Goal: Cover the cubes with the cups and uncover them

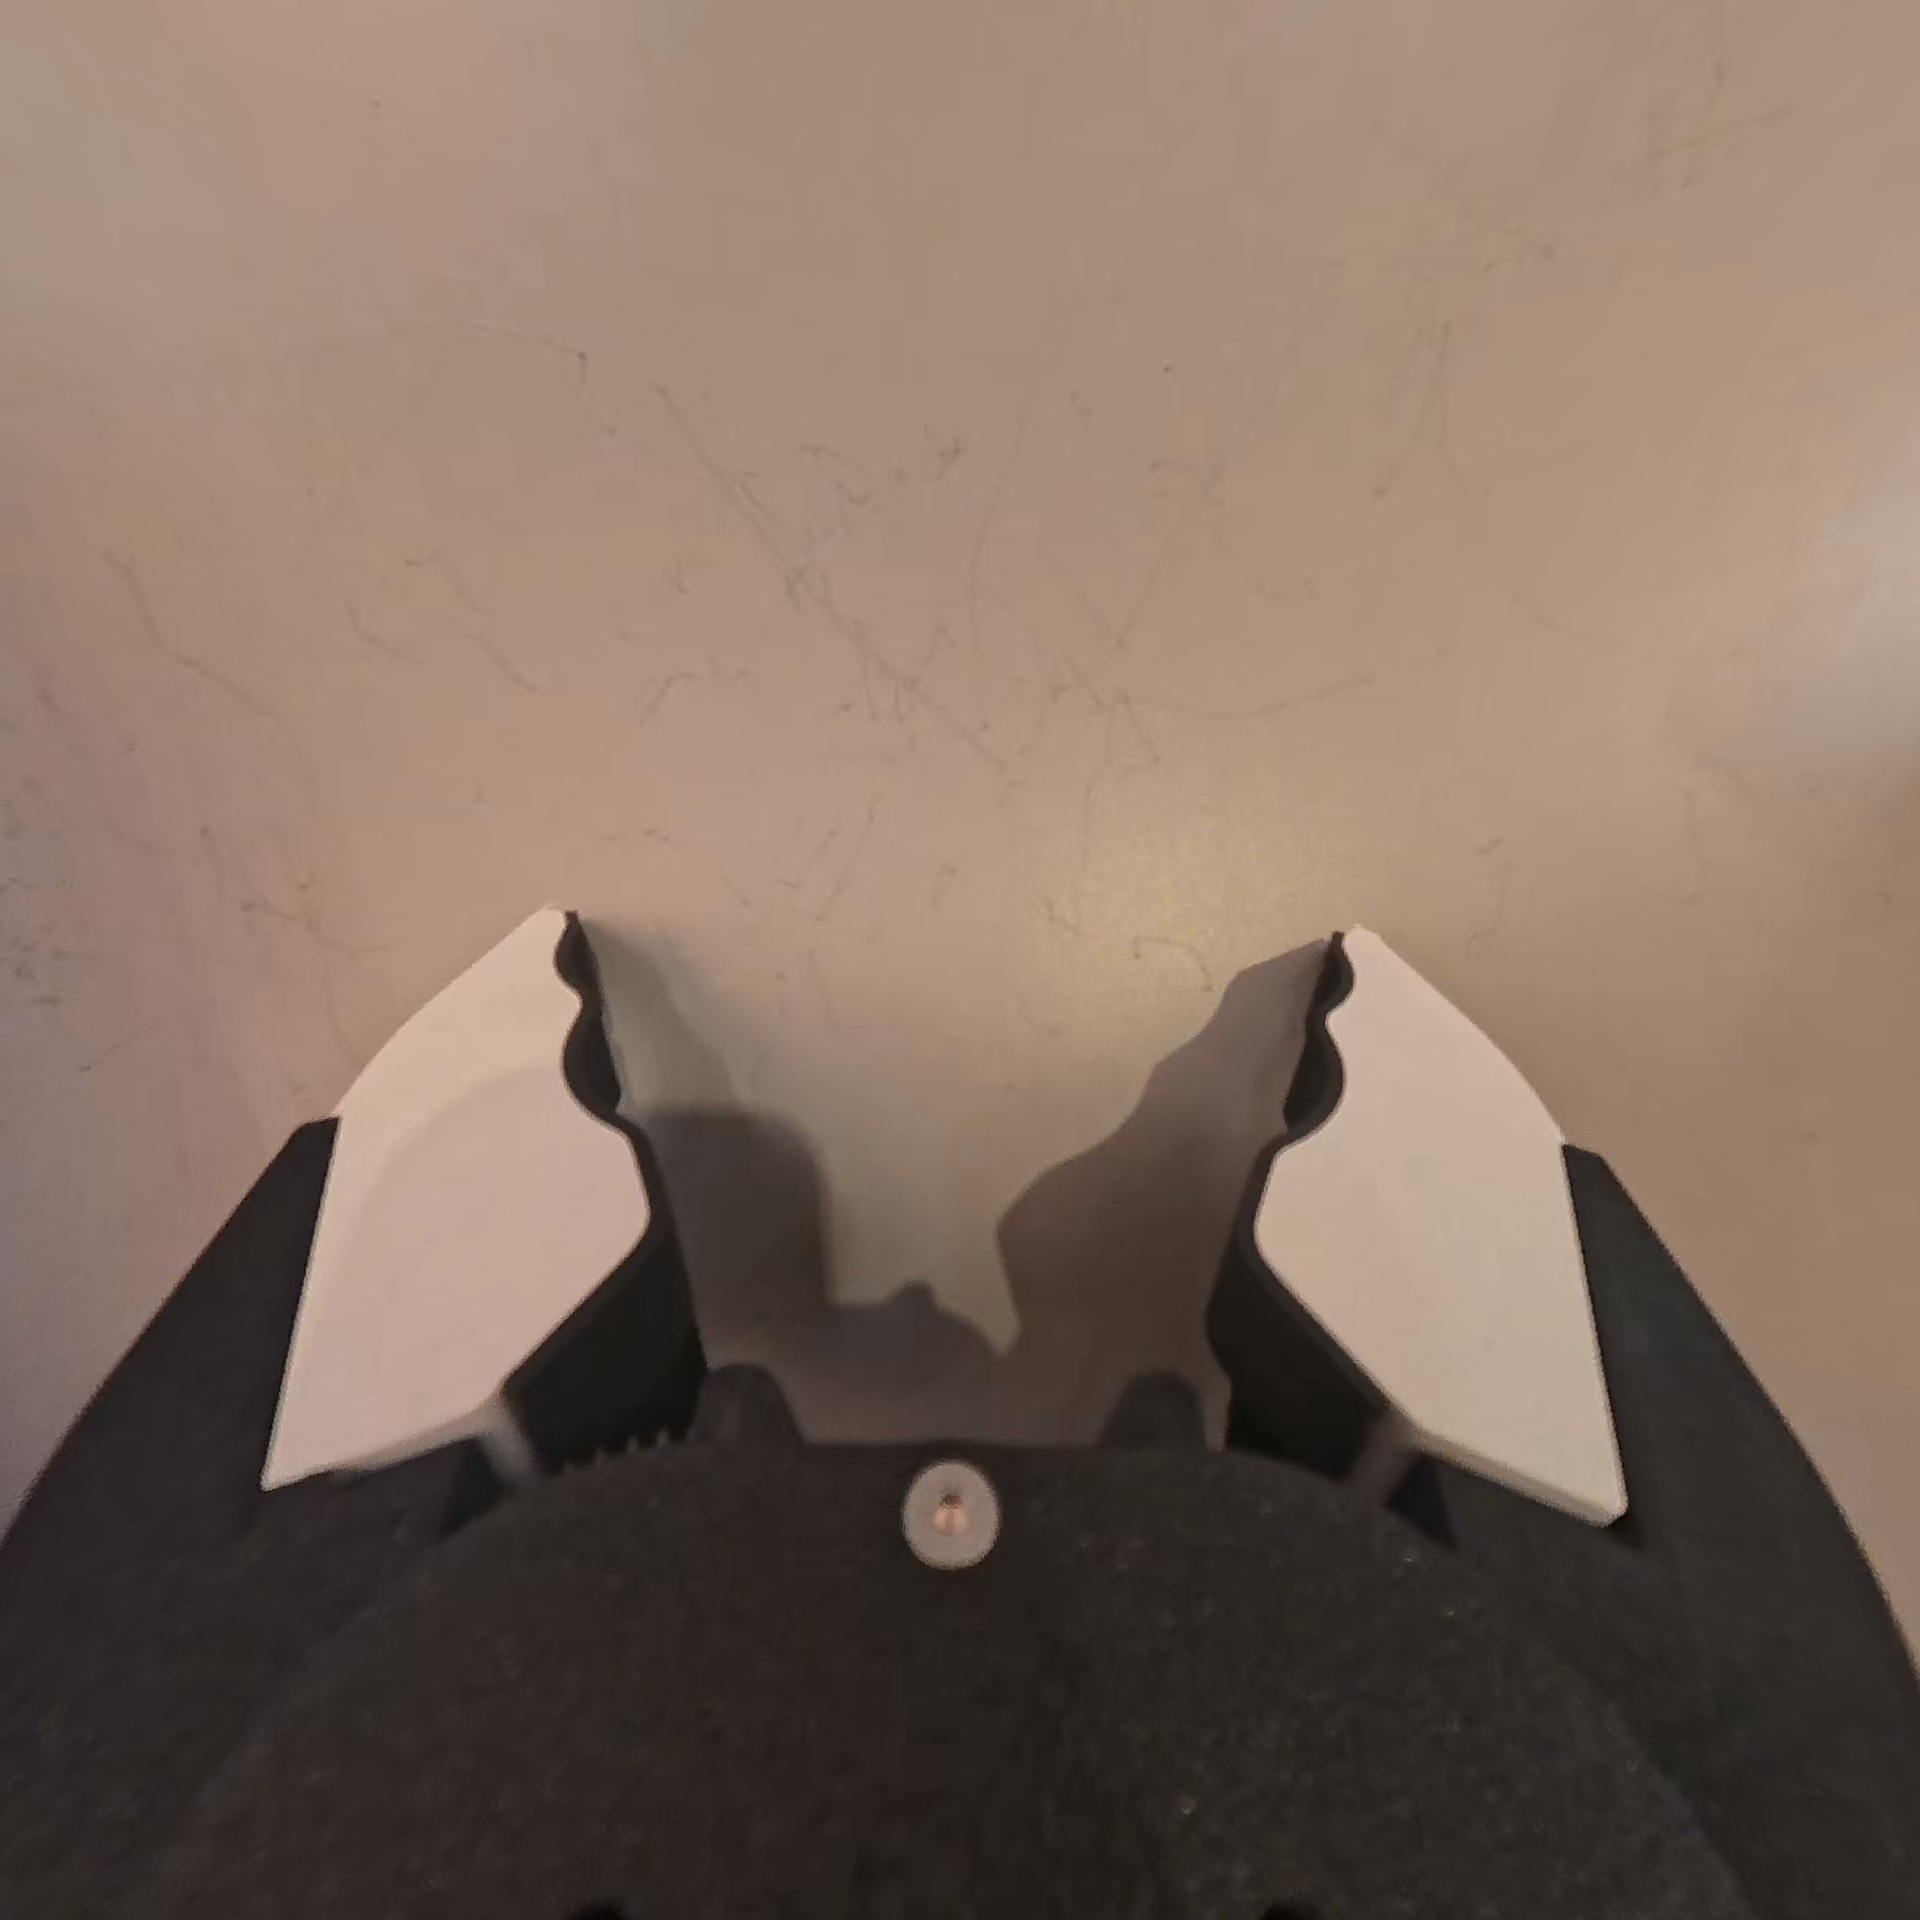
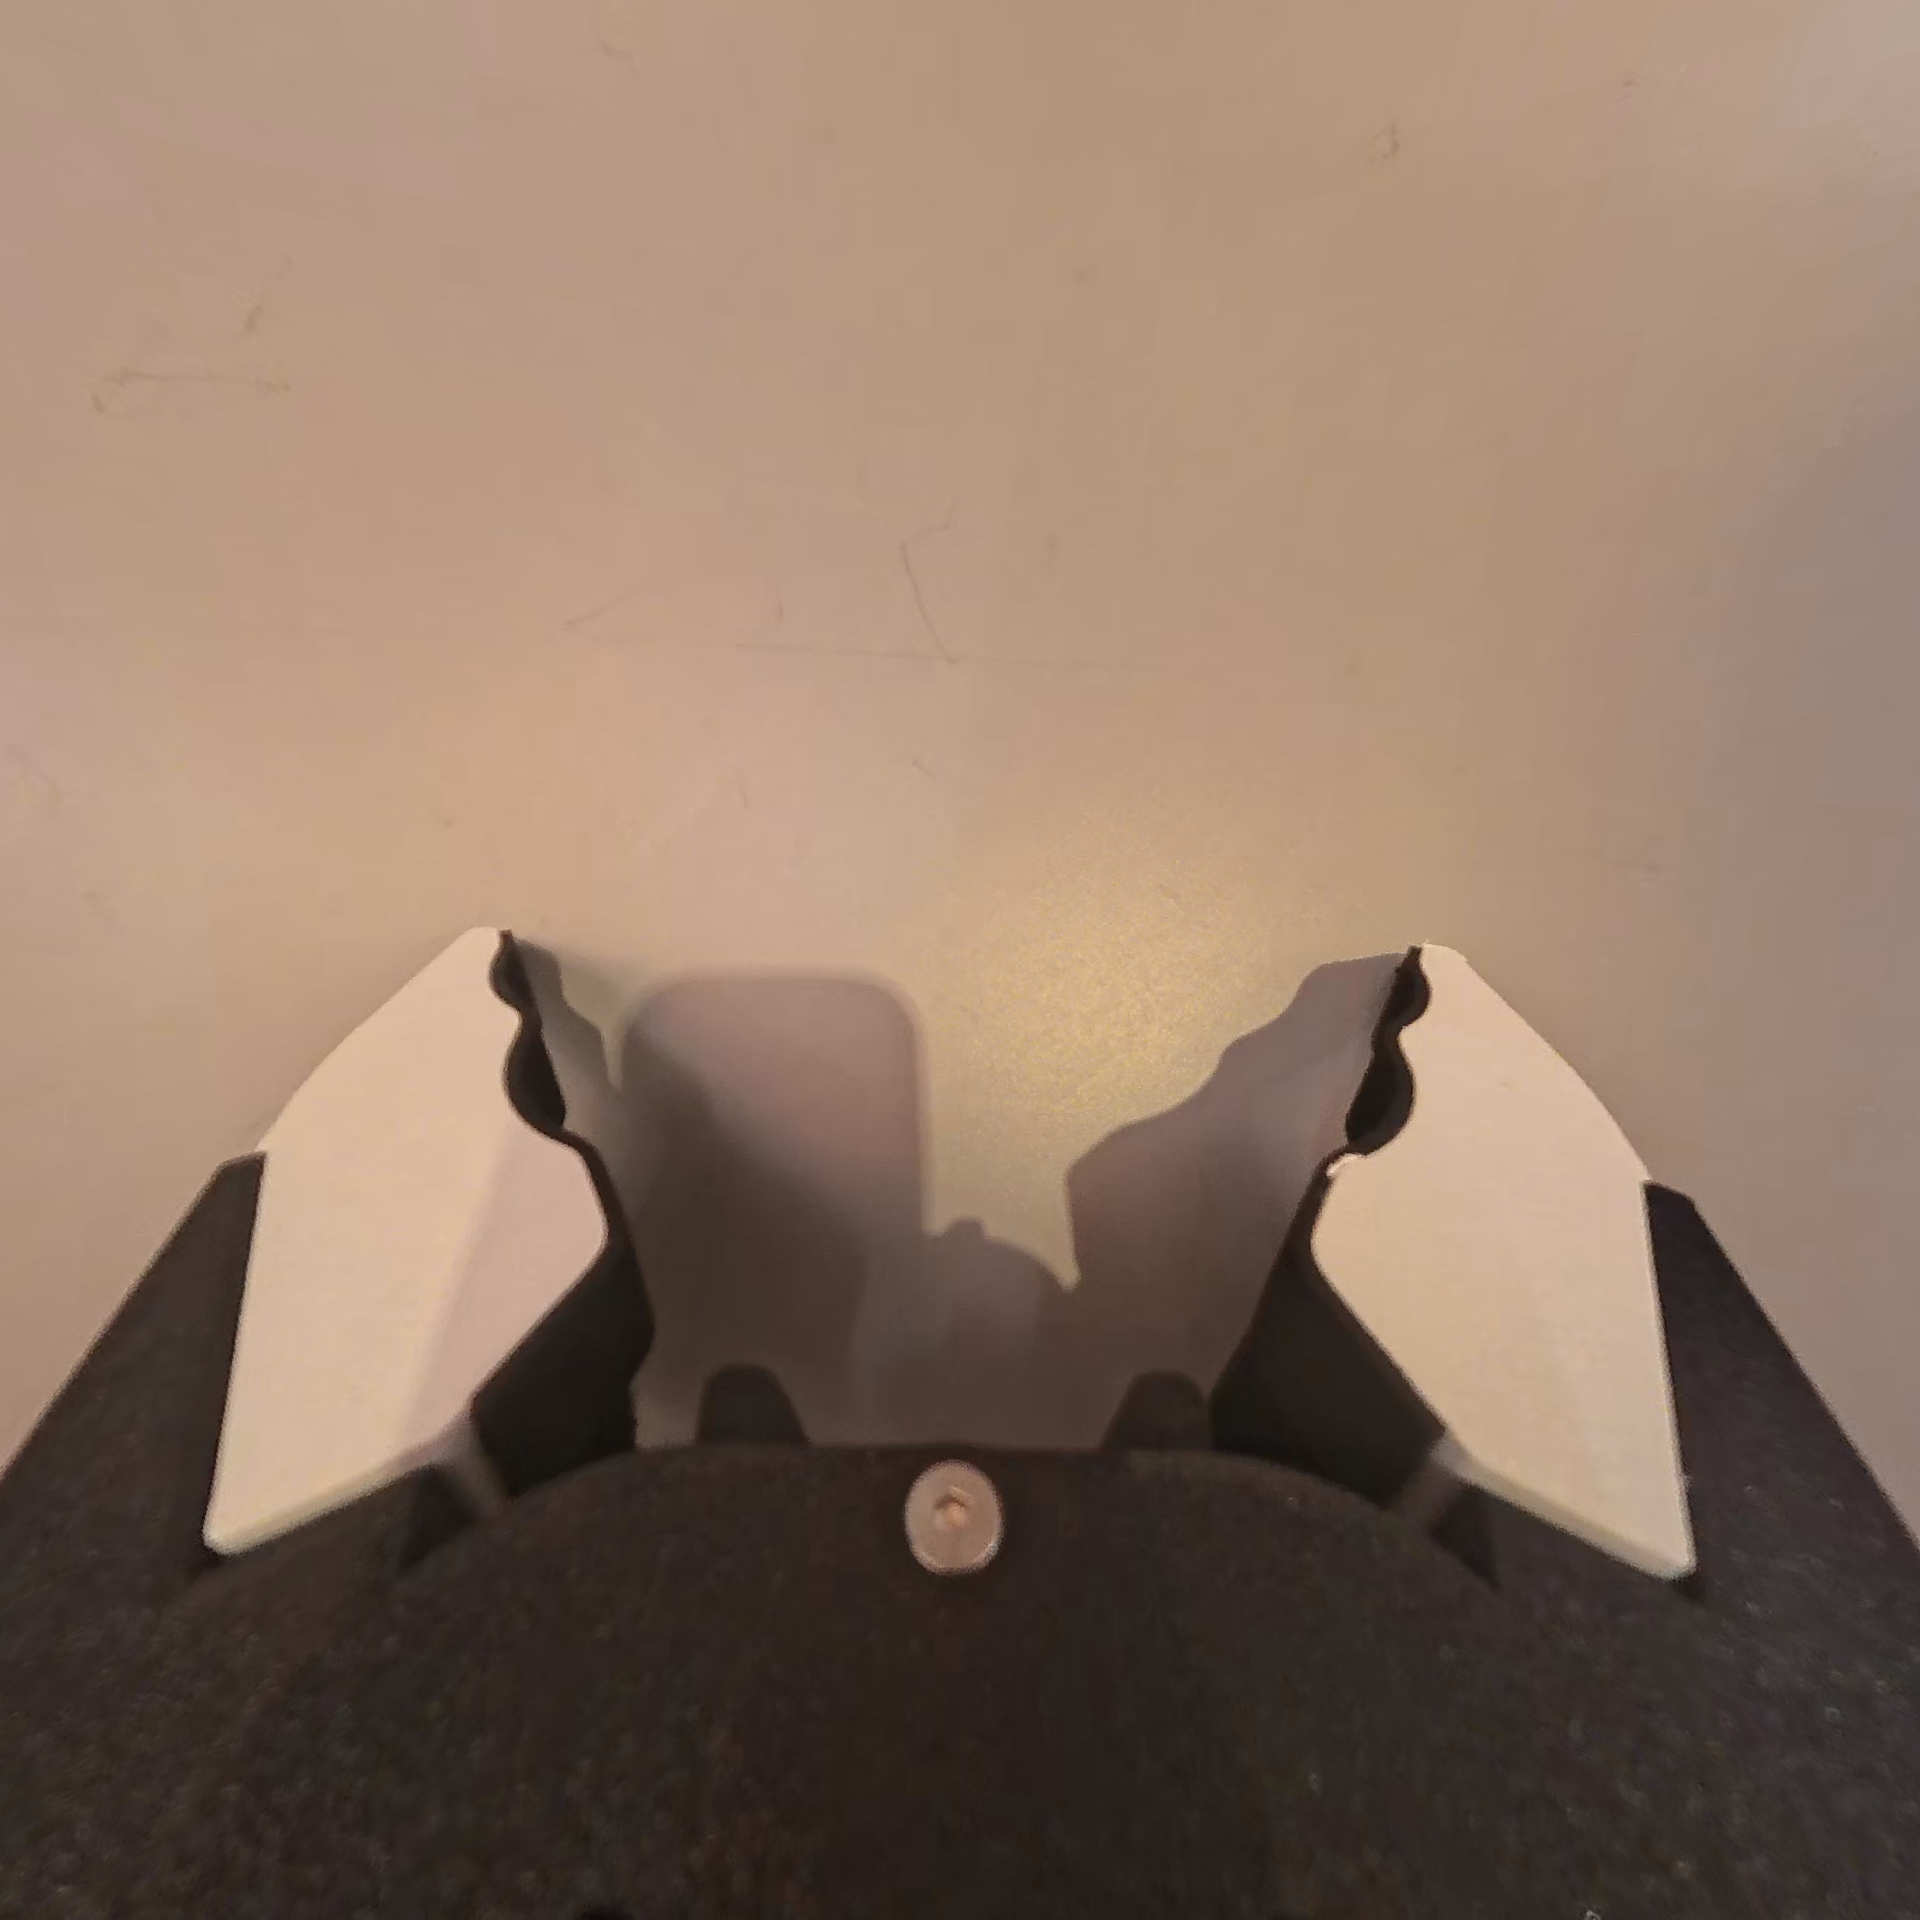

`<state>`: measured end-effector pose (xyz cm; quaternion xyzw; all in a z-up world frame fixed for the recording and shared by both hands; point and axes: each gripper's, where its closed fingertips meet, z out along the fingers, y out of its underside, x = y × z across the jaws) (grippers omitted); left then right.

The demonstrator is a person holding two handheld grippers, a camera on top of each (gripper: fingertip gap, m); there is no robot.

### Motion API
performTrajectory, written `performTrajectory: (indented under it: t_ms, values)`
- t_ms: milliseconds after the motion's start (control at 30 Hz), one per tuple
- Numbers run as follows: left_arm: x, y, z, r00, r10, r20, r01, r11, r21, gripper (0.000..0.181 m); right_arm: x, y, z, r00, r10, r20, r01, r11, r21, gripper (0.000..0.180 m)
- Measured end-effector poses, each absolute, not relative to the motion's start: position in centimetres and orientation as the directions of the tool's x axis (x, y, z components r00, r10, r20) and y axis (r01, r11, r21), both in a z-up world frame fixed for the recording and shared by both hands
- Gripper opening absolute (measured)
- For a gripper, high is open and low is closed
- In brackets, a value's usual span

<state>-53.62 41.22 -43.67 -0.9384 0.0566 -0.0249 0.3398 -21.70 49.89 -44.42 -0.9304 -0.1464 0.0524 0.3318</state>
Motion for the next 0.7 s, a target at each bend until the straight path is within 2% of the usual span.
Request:
performTrajectory:
  t_ms: [700]
  values:
    - [-53.31,41.26,-43.81,0.99,-0.139,0.008,-0.103,-0.766,-0.635,0.131,-21.69,49.86,-44.43,0.952,0.307,0.0,0.237,-0.734,-0.636,0.146]
